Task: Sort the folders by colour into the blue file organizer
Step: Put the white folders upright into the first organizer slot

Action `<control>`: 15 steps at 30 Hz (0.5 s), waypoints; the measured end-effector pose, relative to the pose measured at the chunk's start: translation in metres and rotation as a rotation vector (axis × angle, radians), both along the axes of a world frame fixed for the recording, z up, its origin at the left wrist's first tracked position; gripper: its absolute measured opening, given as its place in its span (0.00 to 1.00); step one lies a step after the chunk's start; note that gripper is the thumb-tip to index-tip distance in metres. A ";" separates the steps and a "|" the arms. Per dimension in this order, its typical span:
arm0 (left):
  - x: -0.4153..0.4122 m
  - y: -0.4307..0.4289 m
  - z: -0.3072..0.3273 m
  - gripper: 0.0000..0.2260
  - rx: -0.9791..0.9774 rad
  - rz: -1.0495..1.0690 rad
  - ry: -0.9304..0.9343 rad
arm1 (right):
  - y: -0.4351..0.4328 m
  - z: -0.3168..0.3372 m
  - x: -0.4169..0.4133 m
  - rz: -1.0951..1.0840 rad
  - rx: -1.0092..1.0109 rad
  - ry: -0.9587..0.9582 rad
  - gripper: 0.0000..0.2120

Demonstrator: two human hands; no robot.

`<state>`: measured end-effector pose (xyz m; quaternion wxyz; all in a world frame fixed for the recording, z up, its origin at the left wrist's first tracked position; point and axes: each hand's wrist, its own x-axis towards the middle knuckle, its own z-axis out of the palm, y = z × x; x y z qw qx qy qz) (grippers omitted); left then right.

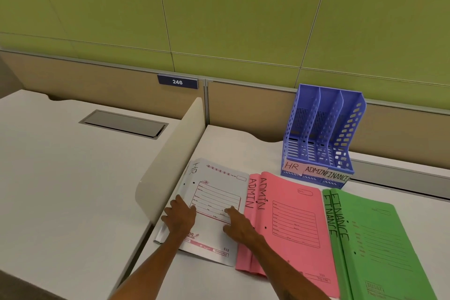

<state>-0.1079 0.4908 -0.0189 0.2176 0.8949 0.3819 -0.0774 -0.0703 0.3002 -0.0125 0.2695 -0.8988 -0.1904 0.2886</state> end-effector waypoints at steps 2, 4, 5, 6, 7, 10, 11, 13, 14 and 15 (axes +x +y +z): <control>0.004 0.002 0.000 0.30 -0.035 0.030 0.009 | 0.000 0.001 0.000 0.006 -0.010 -0.011 0.29; 0.008 0.008 0.001 0.32 -0.110 0.096 0.002 | 0.001 0.002 0.000 0.009 -0.014 -0.003 0.30; 0.010 0.011 0.002 0.32 -0.139 0.119 -0.006 | 0.000 0.001 0.000 0.006 -0.011 0.000 0.30; 0.011 0.013 0.003 0.33 -0.154 0.127 -0.013 | 0.000 0.001 0.001 0.008 -0.007 -0.003 0.29; 0.012 0.015 0.005 0.32 -0.157 0.126 -0.016 | 0.000 0.000 0.002 0.007 0.003 -0.005 0.29; 0.012 0.018 0.010 0.33 -0.138 0.102 -0.002 | -0.001 0.001 0.001 -0.015 0.015 0.001 0.28; 0.013 0.019 0.010 0.33 -0.145 0.102 -0.011 | -0.001 0.001 0.001 -0.019 0.019 0.001 0.27; 0.014 0.020 0.011 0.33 -0.210 0.131 -0.077 | -0.002 0.003 0.002 -0.030 0.023 0.003 0.27; 0.014 0.021 0.011 0.33 -0.271 0.158 -0.134 | -0.002 0.005 0.003 -0.040 0.025 0.008 0.27; 0.014 0.021 0.012 0.33 -0.336 0.184 -0.190 | -0.003 0.006 0.004 -0.049 0.030 0.012 0.27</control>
